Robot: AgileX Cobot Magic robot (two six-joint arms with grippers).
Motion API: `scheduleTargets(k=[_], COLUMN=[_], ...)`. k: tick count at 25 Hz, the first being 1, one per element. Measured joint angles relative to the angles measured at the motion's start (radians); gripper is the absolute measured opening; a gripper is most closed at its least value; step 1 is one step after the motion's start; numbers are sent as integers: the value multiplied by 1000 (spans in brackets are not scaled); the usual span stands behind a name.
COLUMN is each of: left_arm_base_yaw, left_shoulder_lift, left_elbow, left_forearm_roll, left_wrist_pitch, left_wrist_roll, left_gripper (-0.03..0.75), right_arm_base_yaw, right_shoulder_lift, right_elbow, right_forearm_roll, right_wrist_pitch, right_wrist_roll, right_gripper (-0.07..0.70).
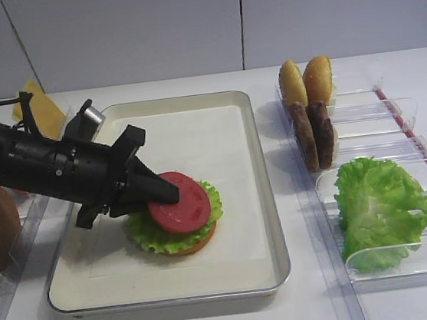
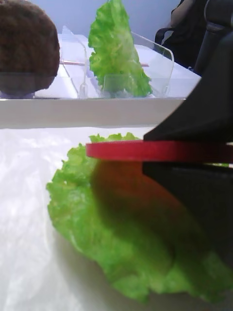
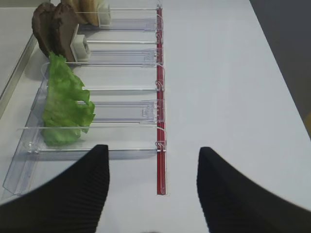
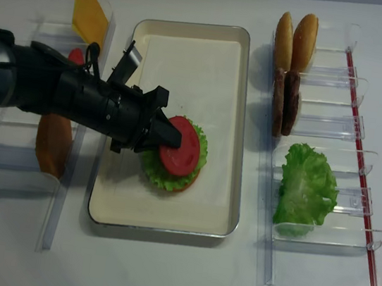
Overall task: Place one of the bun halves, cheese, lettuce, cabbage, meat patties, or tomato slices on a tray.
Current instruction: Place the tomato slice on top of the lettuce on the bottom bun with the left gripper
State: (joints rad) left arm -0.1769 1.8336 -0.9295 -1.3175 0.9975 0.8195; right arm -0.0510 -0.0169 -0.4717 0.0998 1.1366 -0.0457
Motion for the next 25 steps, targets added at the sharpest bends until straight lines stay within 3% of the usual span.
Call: scheduleTargets(k=[4,10,14,25], left_arm_base_yaw=[-1,-1,-1,-1], left_shoulder_lift=[0,0,0,0], left_elbow=[0,0,-2,-151], left_forearm_roll=[4,28,35,349], left_wrist_pitch=[-4,-19,-21,61], left_wrist_roll=[-14,-43,-71,-344], left_gripper=[50,170,204,236], right_arm_base_yaw=[0,0,0,0], right_shoulder_lift=[0,0,0,0], right_elbow=[0,0,0,0], right_forearm_roll=[0,0,0,0], right_wrist_pitch=[0,0,0,0], right_wrist_roll=[0,-2,-2,-2], right_gripper=[438,438,438,438])
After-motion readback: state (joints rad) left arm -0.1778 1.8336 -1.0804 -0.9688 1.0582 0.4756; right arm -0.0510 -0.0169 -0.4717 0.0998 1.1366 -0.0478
